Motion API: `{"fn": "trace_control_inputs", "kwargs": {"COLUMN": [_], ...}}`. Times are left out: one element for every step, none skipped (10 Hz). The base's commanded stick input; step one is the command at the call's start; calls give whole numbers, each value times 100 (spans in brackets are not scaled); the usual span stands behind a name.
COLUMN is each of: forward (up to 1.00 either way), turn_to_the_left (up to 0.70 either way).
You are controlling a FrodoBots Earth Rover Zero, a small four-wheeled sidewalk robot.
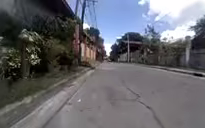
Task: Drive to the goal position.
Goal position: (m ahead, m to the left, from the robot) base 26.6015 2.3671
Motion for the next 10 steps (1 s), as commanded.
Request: {"fn": "trace_control_inputs", "kwargs": {"forward": [70,70,70,70,70,70,70,70,70,70], "turn_to_the_left": [0,0,0,0,0,0,-1,-11,-25,-35]}}
